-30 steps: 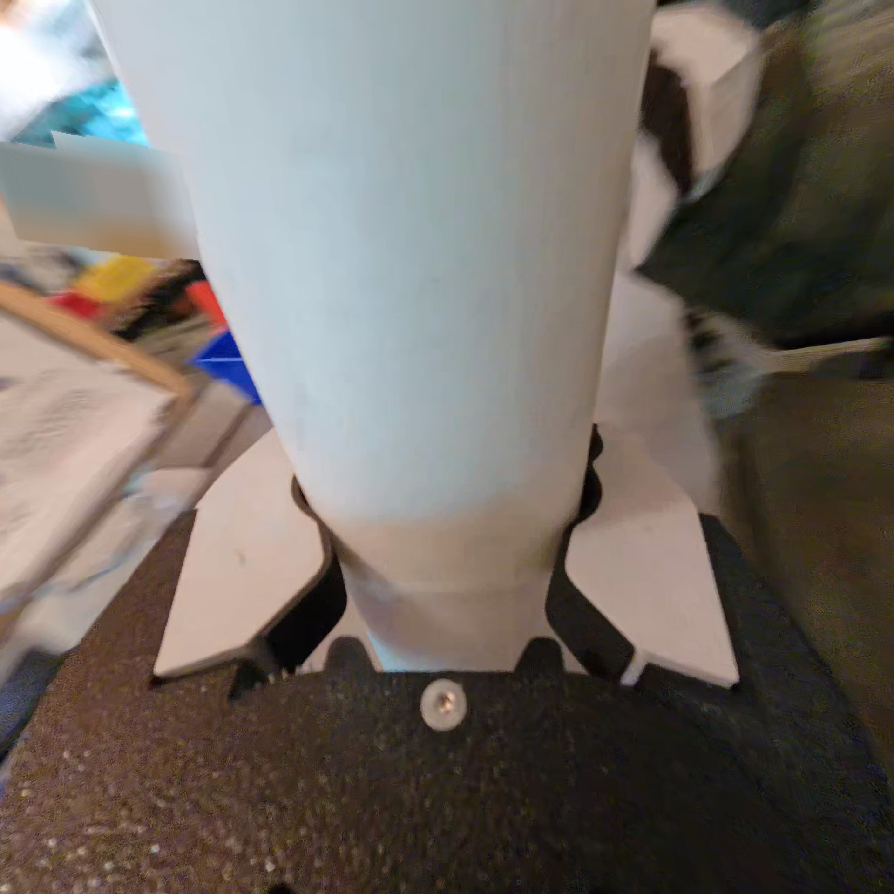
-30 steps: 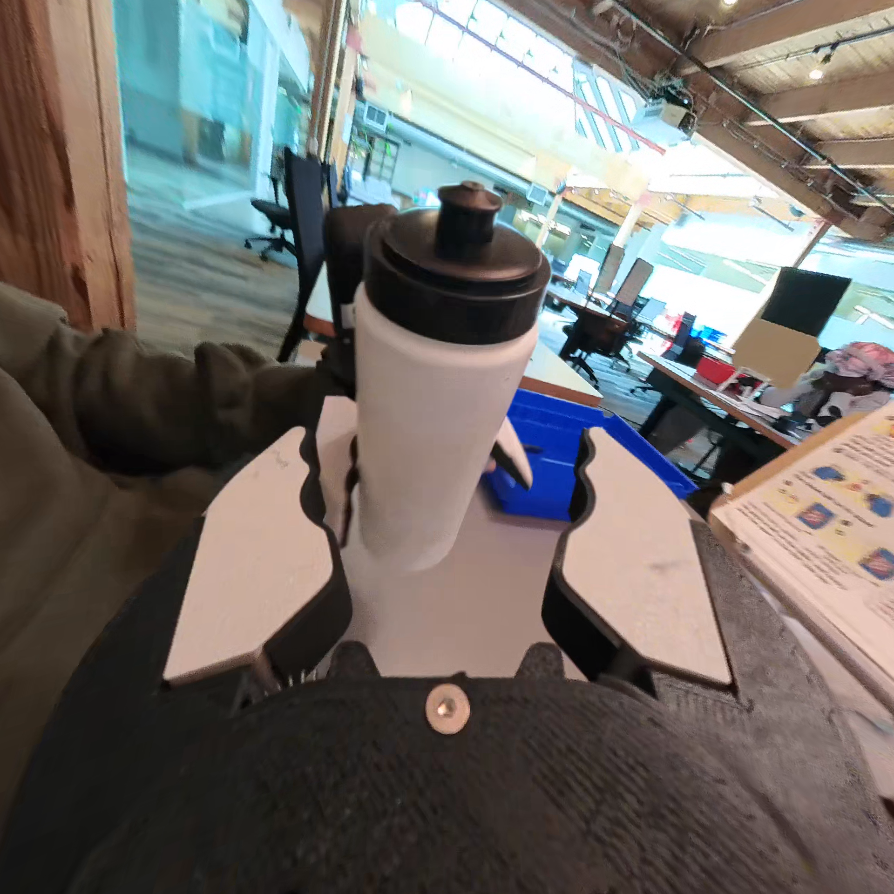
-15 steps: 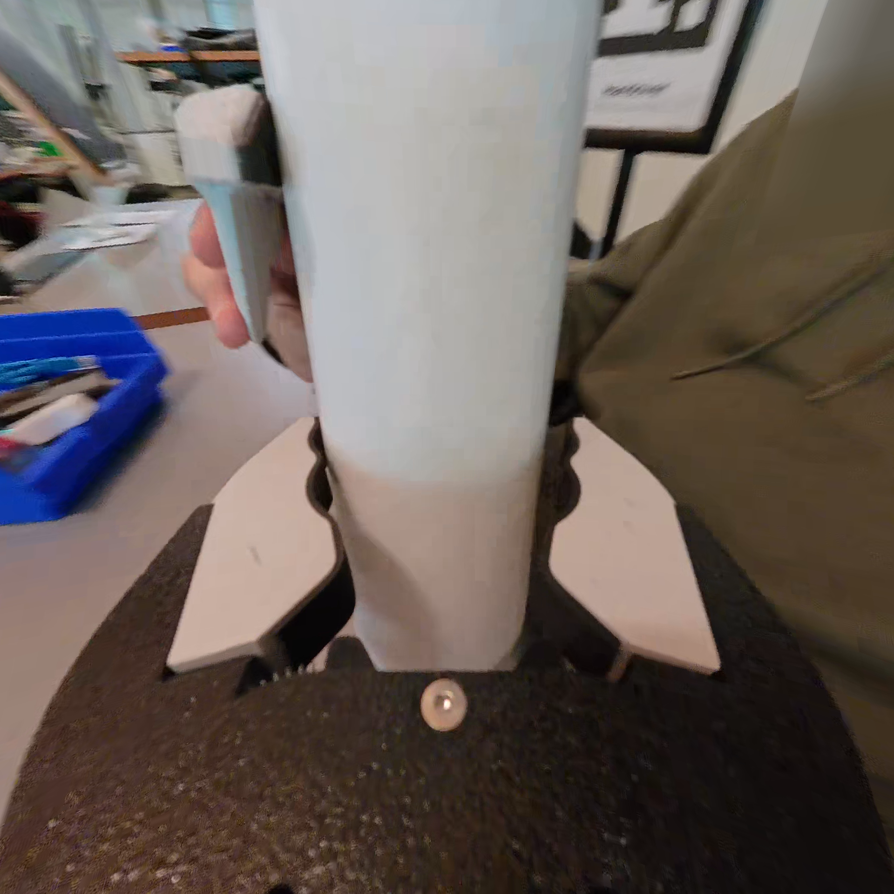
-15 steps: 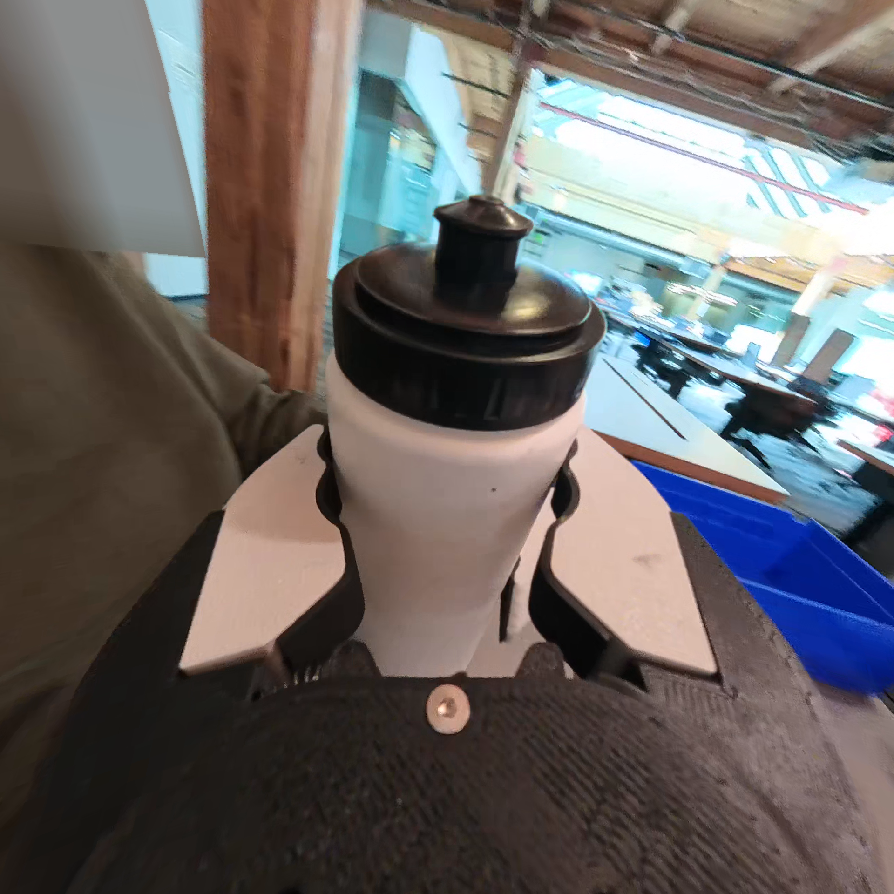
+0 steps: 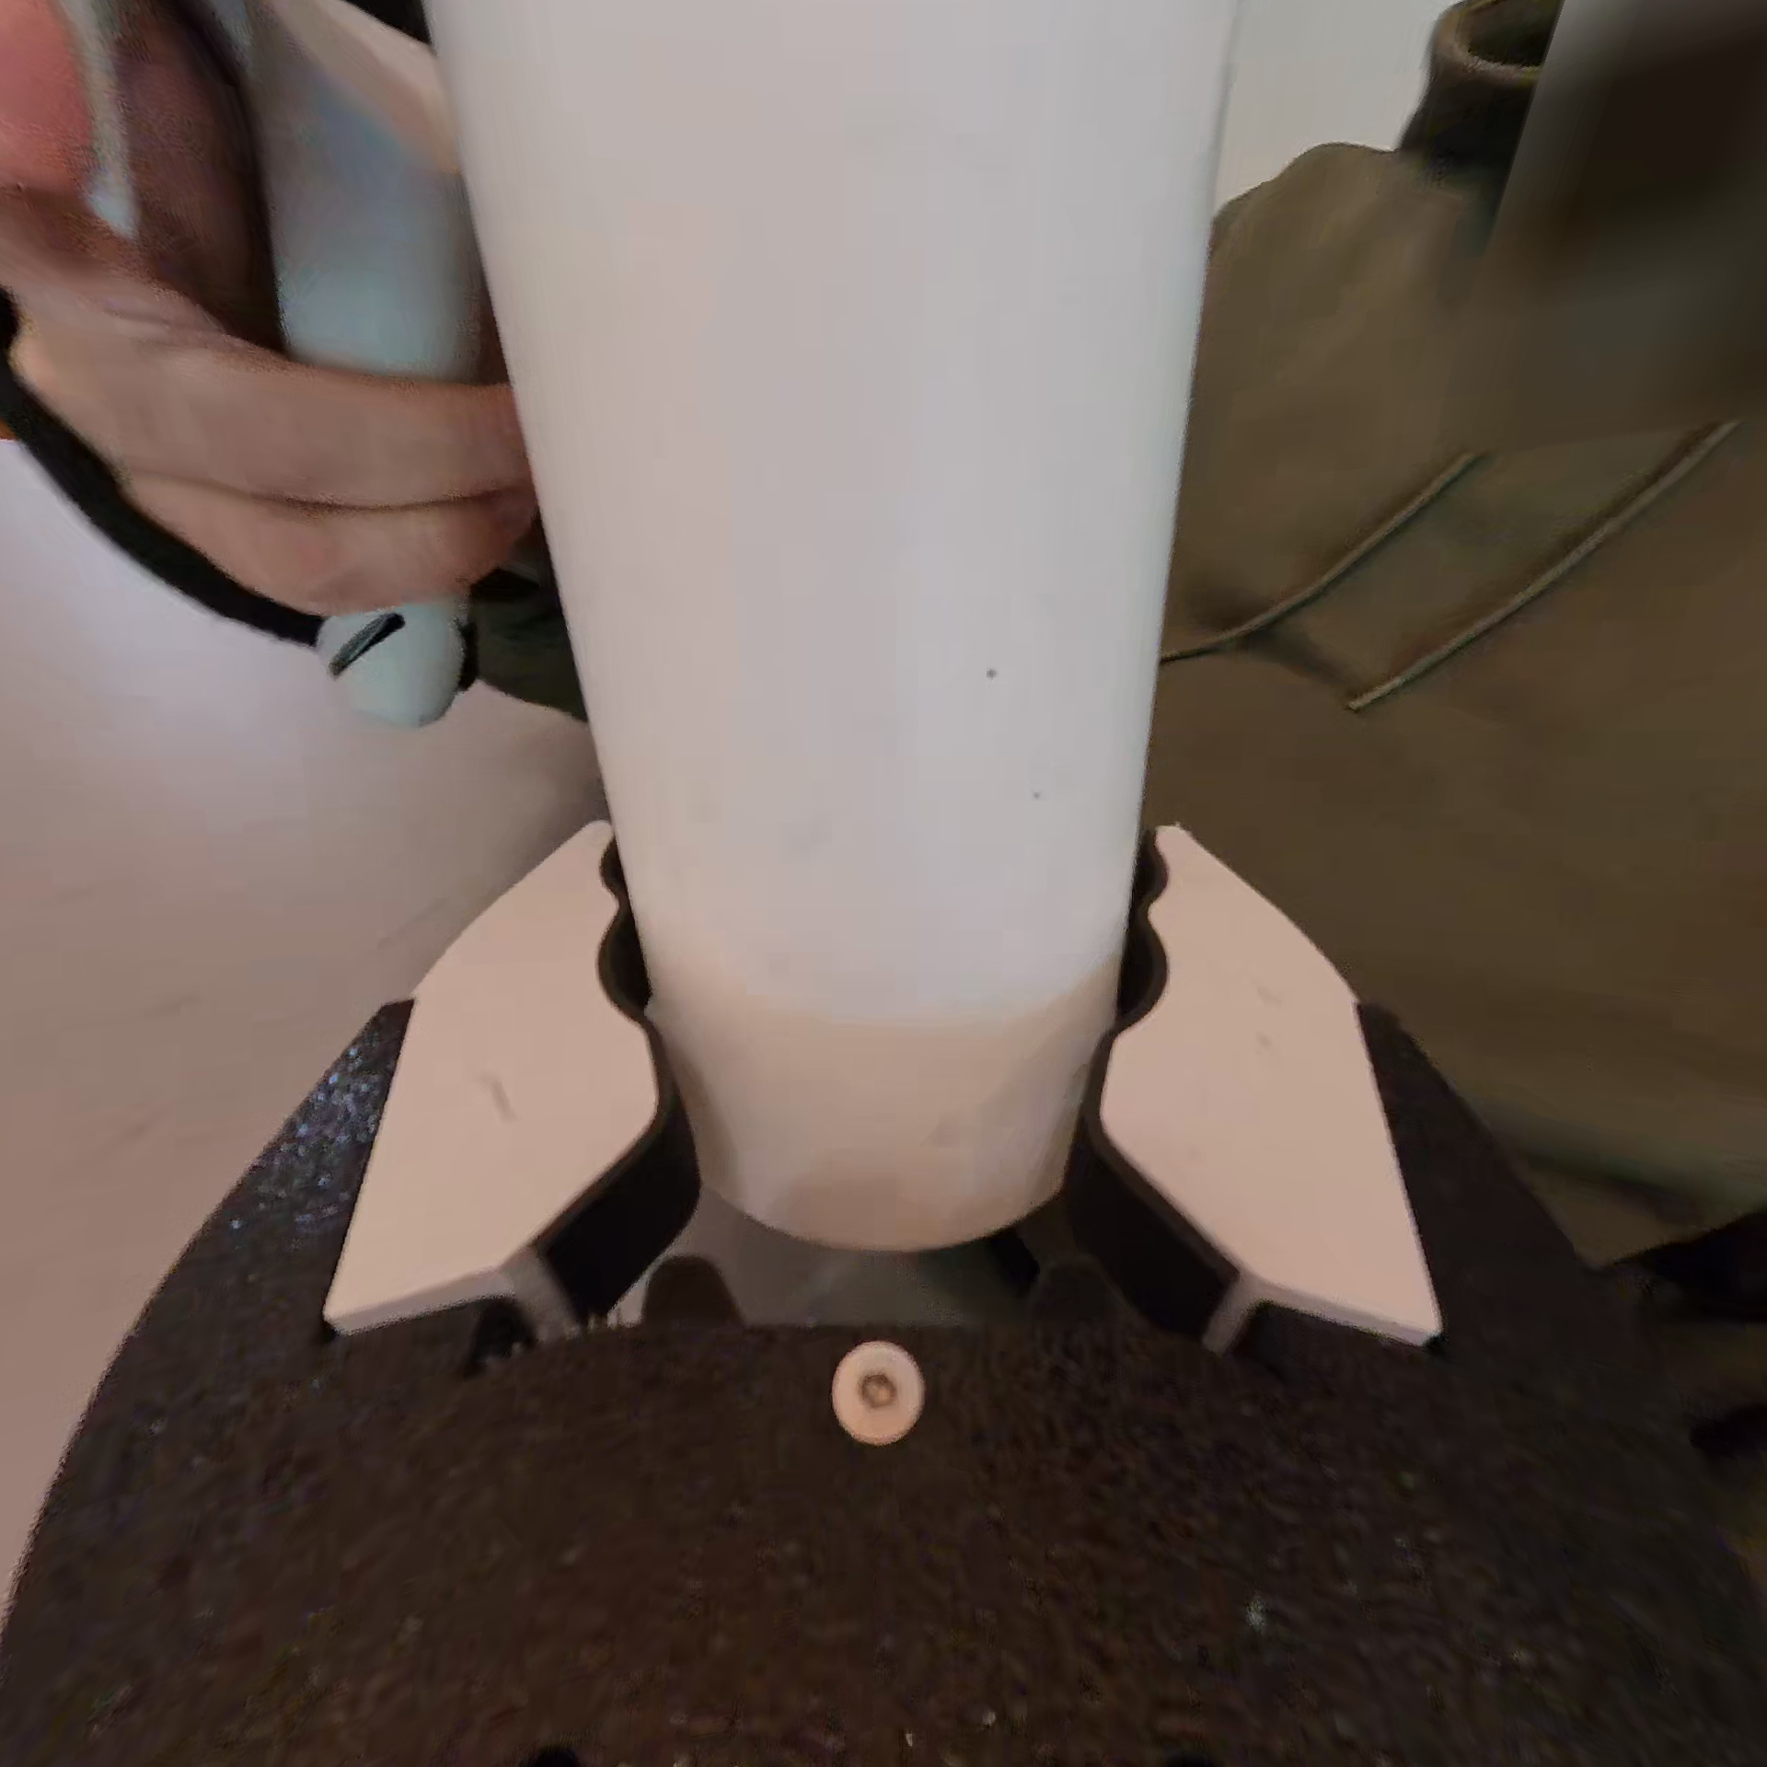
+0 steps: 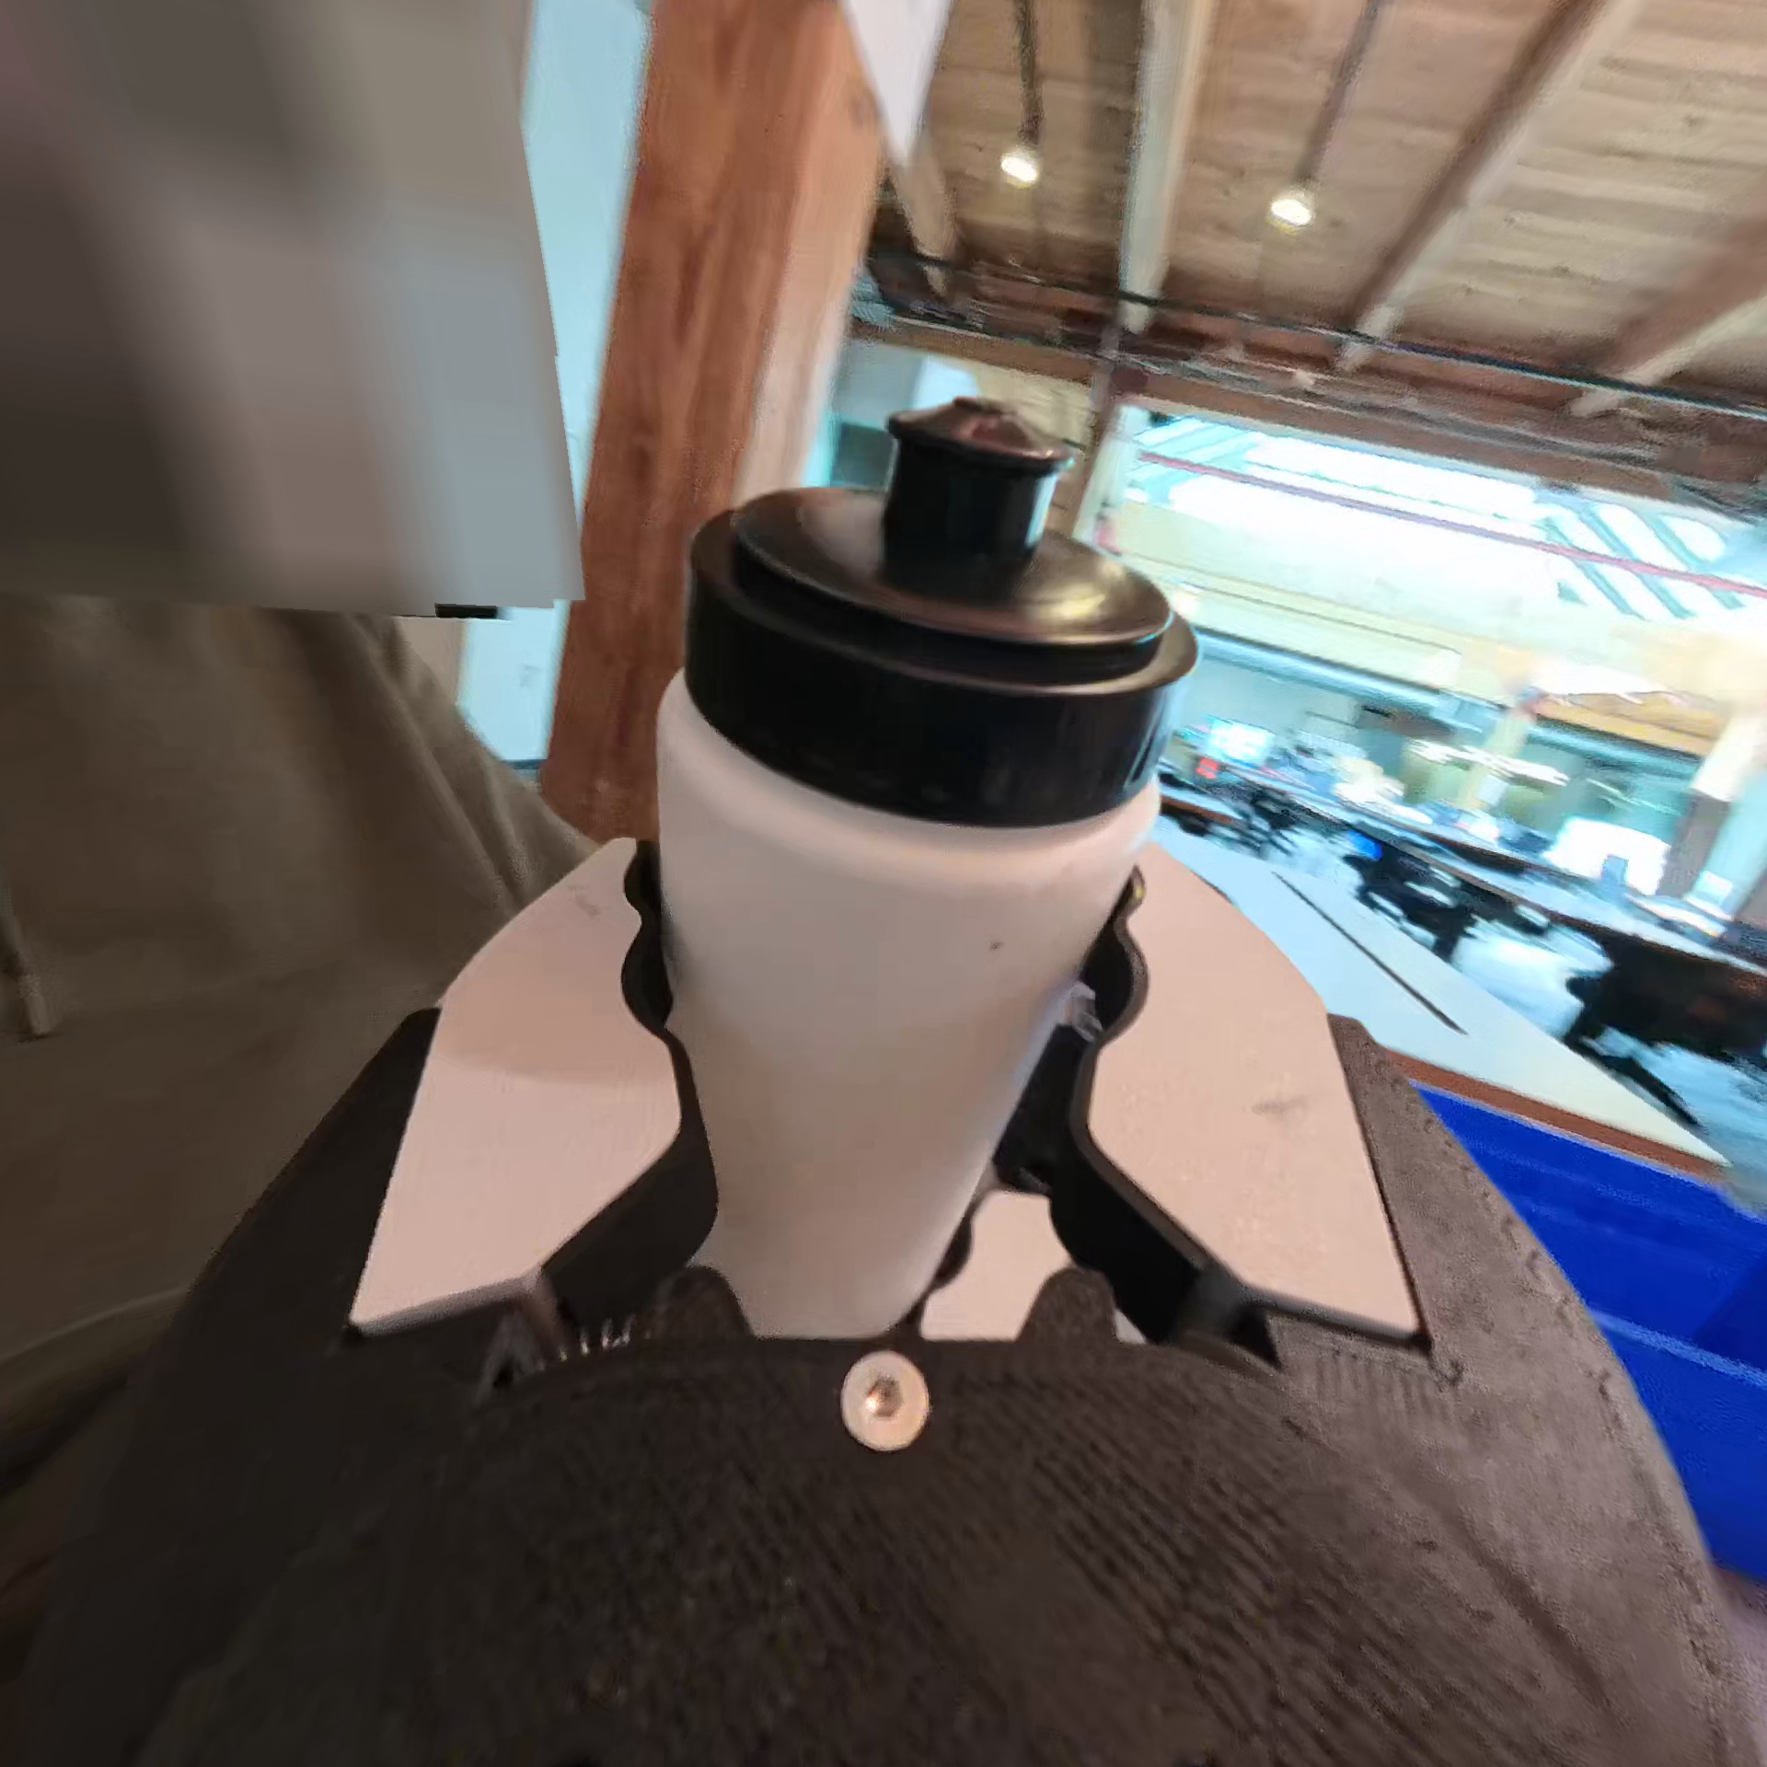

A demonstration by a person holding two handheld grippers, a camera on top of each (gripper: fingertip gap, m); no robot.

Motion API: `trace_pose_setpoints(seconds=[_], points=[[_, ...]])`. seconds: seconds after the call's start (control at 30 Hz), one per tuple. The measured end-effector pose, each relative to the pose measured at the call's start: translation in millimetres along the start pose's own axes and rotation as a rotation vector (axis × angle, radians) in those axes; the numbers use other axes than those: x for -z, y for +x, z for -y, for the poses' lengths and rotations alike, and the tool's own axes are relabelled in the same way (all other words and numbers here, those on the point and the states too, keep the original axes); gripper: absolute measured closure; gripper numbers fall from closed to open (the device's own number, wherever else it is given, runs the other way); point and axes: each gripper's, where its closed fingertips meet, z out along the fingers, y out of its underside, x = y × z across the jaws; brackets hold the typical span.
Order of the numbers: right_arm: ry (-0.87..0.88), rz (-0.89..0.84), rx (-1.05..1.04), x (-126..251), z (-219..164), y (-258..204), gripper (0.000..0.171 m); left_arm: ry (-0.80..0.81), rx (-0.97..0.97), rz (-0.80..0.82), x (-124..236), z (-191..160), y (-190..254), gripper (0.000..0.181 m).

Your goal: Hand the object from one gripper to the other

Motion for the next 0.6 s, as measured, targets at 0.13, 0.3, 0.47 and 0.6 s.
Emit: trace_pose_setpoints(seconds=[0.13, 0.3, 0.47, 0.6], points=[[-0.071, -0.419, 0.076, 26.8, 0.9, 56.8, 0.085, 0.023, -0.012, 0.307, 22.1, 4.0, -45.9, 0.084], [-0.189, -0.768, -0.098, 50.0, -24.4, 105.0, 0.059, -0.082, -0.058, 1.0, 78.0, 9.7, -118.9, 0.085], [-0.115, -1.091, -0.228, 67.0, -51.7, 132.2, 0.035, -0.127, -0.262, 1.635, 125.4, 42.4, -128.9, 0.088], [-0.061, -1.124, -0.302, 67.7, -67.3, 137.2, 0.035, -0.166, -0.501, 1.769, 117.3, 52.0, -123.5, 0.099]])
